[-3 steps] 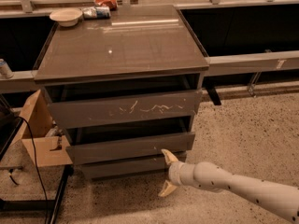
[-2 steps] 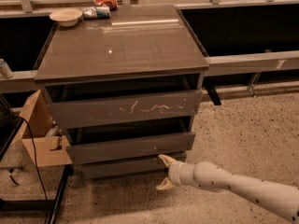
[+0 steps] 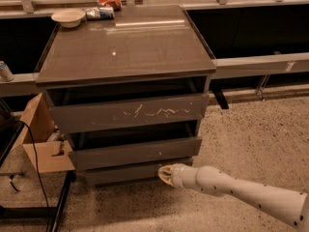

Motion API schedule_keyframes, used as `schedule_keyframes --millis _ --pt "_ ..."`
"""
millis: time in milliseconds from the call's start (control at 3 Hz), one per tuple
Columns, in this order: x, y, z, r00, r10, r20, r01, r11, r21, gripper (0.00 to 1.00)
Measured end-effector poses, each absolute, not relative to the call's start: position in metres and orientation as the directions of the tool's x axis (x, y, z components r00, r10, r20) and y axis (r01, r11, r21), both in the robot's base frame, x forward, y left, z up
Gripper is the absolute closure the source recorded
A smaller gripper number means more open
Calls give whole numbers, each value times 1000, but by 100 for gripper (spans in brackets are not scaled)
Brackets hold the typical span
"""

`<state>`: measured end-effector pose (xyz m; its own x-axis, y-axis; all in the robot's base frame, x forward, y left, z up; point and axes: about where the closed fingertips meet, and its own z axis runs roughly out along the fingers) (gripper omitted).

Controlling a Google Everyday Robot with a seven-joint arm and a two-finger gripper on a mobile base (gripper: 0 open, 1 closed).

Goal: Close middle drawer

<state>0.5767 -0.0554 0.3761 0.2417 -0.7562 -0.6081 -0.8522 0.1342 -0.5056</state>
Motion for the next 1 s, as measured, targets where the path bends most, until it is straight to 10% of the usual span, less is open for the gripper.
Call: schedule_keyframes --millis 333,1000 --pt "597 -46 376 264 -760 -594 -840 121 -529 100" --pt "628 -36 380 285 -770 -570 -818 115 -564 100"
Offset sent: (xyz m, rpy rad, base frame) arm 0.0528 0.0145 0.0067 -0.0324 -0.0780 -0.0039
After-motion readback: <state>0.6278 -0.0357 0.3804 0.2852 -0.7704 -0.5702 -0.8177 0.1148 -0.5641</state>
